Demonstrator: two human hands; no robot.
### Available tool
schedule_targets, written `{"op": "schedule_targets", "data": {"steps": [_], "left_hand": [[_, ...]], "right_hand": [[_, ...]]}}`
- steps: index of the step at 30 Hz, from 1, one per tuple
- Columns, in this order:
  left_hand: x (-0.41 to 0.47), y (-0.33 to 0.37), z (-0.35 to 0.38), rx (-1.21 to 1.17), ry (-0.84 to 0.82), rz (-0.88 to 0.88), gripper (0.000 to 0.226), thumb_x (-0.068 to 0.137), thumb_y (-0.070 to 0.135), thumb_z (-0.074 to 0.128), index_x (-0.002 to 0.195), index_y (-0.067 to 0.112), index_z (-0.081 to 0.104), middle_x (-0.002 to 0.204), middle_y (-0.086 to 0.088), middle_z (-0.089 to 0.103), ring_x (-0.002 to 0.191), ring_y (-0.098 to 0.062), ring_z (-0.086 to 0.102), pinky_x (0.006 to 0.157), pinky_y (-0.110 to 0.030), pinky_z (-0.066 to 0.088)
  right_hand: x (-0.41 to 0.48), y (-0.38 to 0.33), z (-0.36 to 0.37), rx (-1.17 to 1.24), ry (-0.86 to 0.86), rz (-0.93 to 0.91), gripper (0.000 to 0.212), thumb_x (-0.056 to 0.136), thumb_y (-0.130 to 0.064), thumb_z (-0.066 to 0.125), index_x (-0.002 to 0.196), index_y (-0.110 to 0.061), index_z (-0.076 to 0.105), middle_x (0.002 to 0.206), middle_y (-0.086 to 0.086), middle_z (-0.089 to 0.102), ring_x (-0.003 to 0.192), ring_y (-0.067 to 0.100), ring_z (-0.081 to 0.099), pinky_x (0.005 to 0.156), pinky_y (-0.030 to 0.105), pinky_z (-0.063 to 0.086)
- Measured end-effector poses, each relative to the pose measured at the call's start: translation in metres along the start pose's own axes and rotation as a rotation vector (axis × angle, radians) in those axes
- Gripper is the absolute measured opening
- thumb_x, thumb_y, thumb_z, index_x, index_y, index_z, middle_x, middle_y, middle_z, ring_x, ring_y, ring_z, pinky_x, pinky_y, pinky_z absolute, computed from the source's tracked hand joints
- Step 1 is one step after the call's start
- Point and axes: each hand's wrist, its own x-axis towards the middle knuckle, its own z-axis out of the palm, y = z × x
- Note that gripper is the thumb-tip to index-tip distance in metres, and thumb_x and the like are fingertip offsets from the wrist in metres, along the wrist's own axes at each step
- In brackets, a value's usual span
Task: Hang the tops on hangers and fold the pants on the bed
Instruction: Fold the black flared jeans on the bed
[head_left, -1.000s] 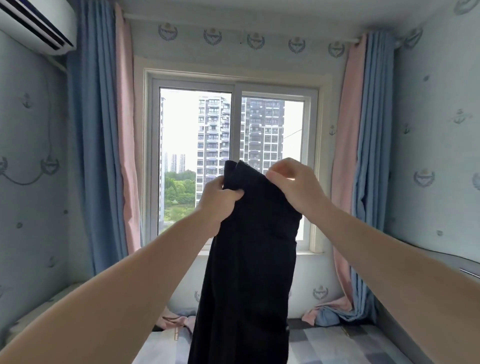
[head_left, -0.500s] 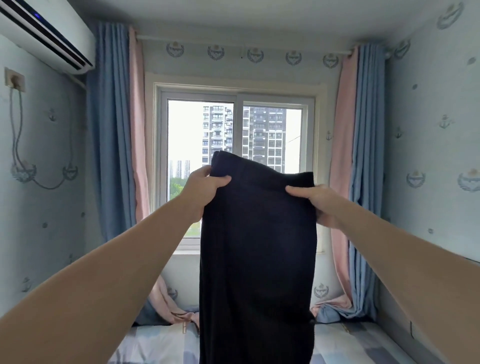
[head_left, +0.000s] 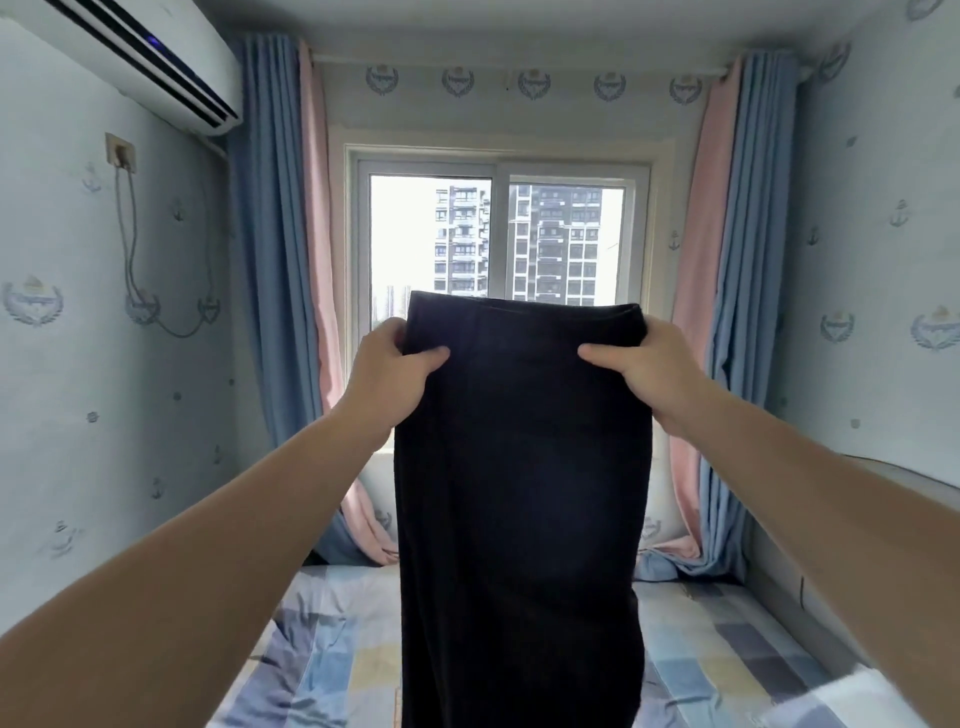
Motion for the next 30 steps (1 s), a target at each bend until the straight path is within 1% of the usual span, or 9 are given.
{"op": "schedule_targets", "data": {"steps": [4, 9, 12, 16, 19, 22, 25, 28, 30], "left_hand": [[-0.031, 0.014, -0.019, 0.015, -0.048, -0.039, 0.023, 0.09, 0.014, 0.072, 0.112, 0.019, 0.067, 0.102, 0.01, 0.073, 0.094, -0.01, 0.069, 0.072, -0.019, 0.05], [-0.045, 0.023, -0.039, 0.049, -0.059, -0.075, 0.03, 0.09, 0.014, 0.071, 0.119, 0.016, 0.068, 0.107, 0.008, 0.073, 0.1, -0.015, 0.069, 0.088, -0.032, 0.055], [-0.047, 0.017, -0.05, 0.056, -0.06, -0.105, 0.032, 0.09, 0.012, 0.071, 0.122, 0.015, 0.068, 0.108, 0.007, 0.073, 0.1, -0.014, 0.069, 0.09, -0.033, 0.055], [-0.045, -0.011, -0.062, 0.085, -0.063, -0.174, 0.03, 0.091, 0.012, 0.071, 0.121, 0.013, 0.068, 0.106, 0.006, 0.073, 0.098, -0.015, 0.069, 0.092, -0.033, 0.055], [-0.042, -0.052, -0.069, 0.129, -0.092, -0.243, 0.03, 0.09, 0.012, 0.072, 0.12, 0.014, 0.069, 0.104, 0.007, 0.074, 0.096, -0.012, 0.07, 0.093, -0.032, 0.056], [-0.042, -0.11, -0.075, 0.189, -0.134, -0.315, 0.019, 0.089, 0.015, 0.072, 0.106, 0.023, 0.072, 0.099, 0.009, 0.075, 0.094, -0.011, 0.071, 0.092, -0.033, 0.056], [-0.042, -0.186, -0.078, 0.238, -0.172, -0.436, 0.015, 0.087, 0.017, 0.075, 0.093, 0.03, 0.07, 0.096, 0.01, 0.075, 0.095, -0.012, 0.07, 0.094, -0.037, 0.056], [-0.036, -0.277, -0.078, 0.273, -0.213, -0.579, 0.014, 0.082, 0.022, 0.077, 0.09, 0.03, 0.069, 0.097, 0.007, 0.075, 0.1, -0.019, 0.07, 0.096, -0.04, 0.054], [-0.029, -0.349, -0.077, 0.277, -0.236, -0.681, 0.013, 0.084, 0.016, 0.076, 0.089, 0.027, 0.07, 0.094, 0.005, 0.075, 0.098, -0.021, 0.071, 0.093, -0.041, 0.056]], "right_hand": [[-0.027, -0.014, -0.001, -0.04, -0.031, 0.018, 0.03, 0.079, -0.009, 0.082, 0.107, -0.015, 0.072, 0.098, -0.002, 0.077, 0.085, 0.015, 0.075, 0.074, 0.031, 0.061], [-0.037, -0.021, 0.009, -0.024, -0.07, 0.028, 0.028, 0.078, -0.007, 0.082, 0.104, -0.014, 0.074, 0.093, -0.002, 0.078, 0.083, 0.017, 0.076, 0.076, 0.034, 0.062], [-0.034, -0.015, 0.022, -0.022, -0.09, 0.05, 0.028, 0.077, -0.007, 0.083, 0.103, -0.014, 0.074, 0.093, -0.001, 0.078, 0.085, 0.019, 0.076, 0.078, 0.037, 0.061], [-0.029, 0.01, 0.046, -0.042, -0.127, 0.089, 0.025, 0.075, -0.009, 0.085, 0.098, -0.014, 0.075, 0.088, -0.001, 0.078, 0.081, 0.019, 0.076, 0.072, 0.035, 0.06], [-0.025, 0.047, 0.068, -0.071, -0.155, 0.149, 0.02, 0.076, -0.012, 0.085, 0.093, -0.013, 0.075, 0.082, 0.0, 0.078, 0.075, 0.017, 0.076, 0.063, 0.029, 0.06], [-0.024, 0.1, 0.097, -0.099, -0.195, 0.231, 0.016, 0.078, -0.012, 0.084, 0.09, -0.014, 0.075, 0.081, -0.001, 0.078, 0.074, 0.016, 0.075, 0.062, 0.027, 0.059], [-0.022, 0.167, 0.132, -0.122, -0.249, 0.34, 0.014, 0.08, -0.009, 0.082, 0.087, -0.017, 0.073, 0.084, 0.0, 0.078, 0.07, 0.01, 0.074, 0.056, 0.019, 0.056], [-0.014, 0.246, 0.17, -0.194, -0.279, 0.425, 0.015, 0.081, -0.007, 0.081, 0.09, -0.017, 0.073, 0.091, 0.003, 0.077, 0.083, 0.018, 0.075, 0.074, 0.032, 0.061], [-0.005, 0.306, 0.197, -0.268, -0.319, 0.486, 0.017, 0.083, -0.009, 0.08, 0.096, -0.018, 0.075, 0.095, 0.001, 0.077, 0.09, 0.022, 0.074, 0.087, 0.042, 0.059]]}}
